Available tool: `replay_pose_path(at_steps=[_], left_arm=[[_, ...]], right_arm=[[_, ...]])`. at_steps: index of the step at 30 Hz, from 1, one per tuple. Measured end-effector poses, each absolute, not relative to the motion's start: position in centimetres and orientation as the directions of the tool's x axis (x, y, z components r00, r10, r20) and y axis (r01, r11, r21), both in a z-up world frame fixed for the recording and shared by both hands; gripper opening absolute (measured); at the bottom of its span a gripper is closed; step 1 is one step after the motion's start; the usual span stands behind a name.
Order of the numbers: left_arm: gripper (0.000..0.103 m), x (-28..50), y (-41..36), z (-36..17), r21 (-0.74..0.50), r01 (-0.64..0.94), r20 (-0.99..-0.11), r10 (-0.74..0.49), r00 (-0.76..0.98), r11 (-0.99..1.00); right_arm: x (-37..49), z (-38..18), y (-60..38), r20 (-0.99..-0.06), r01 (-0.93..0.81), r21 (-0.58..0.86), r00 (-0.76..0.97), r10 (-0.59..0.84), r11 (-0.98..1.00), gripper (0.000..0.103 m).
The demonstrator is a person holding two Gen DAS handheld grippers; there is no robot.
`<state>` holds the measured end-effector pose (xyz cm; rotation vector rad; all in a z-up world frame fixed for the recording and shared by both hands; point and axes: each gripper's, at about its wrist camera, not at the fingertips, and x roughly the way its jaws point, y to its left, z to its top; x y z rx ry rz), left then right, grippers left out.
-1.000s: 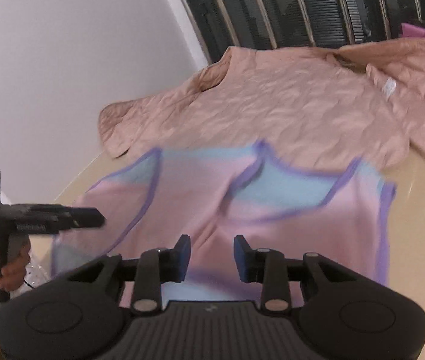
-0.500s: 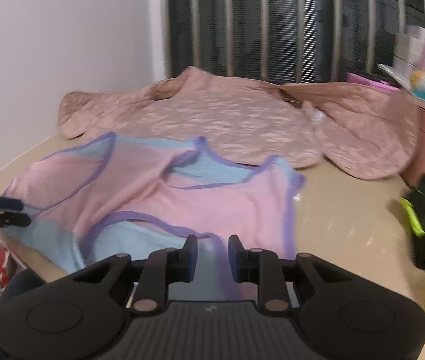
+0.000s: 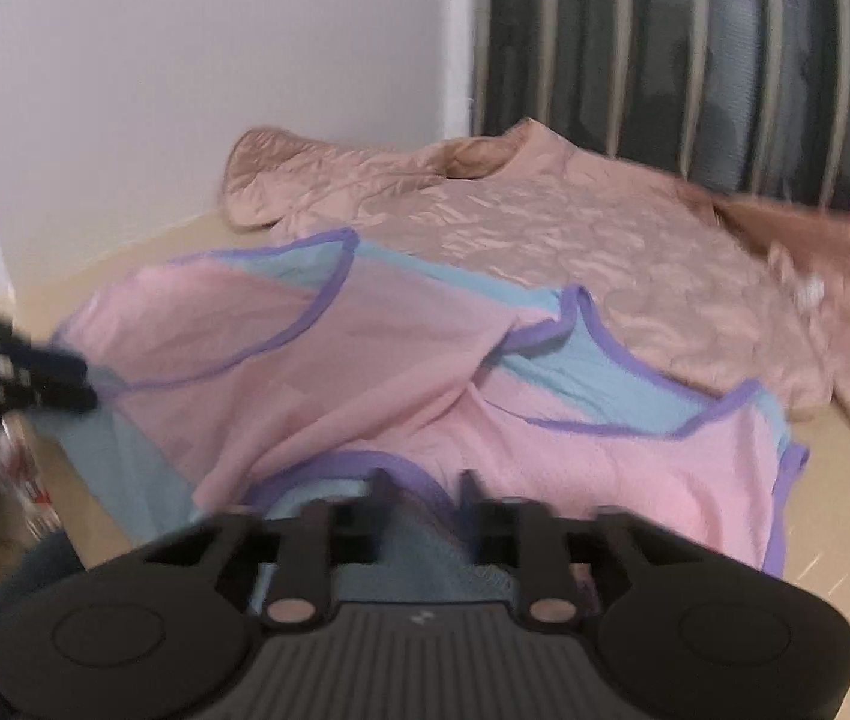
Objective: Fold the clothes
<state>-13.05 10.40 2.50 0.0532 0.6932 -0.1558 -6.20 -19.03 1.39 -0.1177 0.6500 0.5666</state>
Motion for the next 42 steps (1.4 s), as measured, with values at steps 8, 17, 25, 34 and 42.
replay_pose_path(at_steps=[8,17,25,34,42], left_arm=[[0.043,-13.0,10.4,2.4,0.018,0.179,-0.641,-0.126,0.757,0.984],[0.050,-14.0,11.0,3.3,0.071,0.173,-0.592,-0.099,0.800,0.982],[0.053,-13.8,12.7,3.0,0.072,0.099,-0.593,-0.037,0.805,0.992],[0.057,-16.9,14.2,3.2,0.018,0.170,-0.535,-0.134,0.834,0.985],[0.057,-17.3,11.1,2.0,0.062,0.302,-0.581,-0.212,0.786,0.951]], right_arm=[[-6.8,1.8,-22.3,-0.579,-0.399,0.161,0.703,0.414,0.903,0.002],[-8.1,2.6,-23.8,-0.538,-0.330,0.258,0.732,0.419,0.908,0.016],[-12.1,1.6,-19.6,-0.562,-0.462,0.275,0.634,0.531,0.843,0.013],[-14.5,2.1,-21.0,-0.509,-0.487,0.169,0.702,0.499,0.857,0.010],[-16.0,1.7,-21.9,-0.501,-0.558,0.149,0.670,0.549,0.816,0.024]])
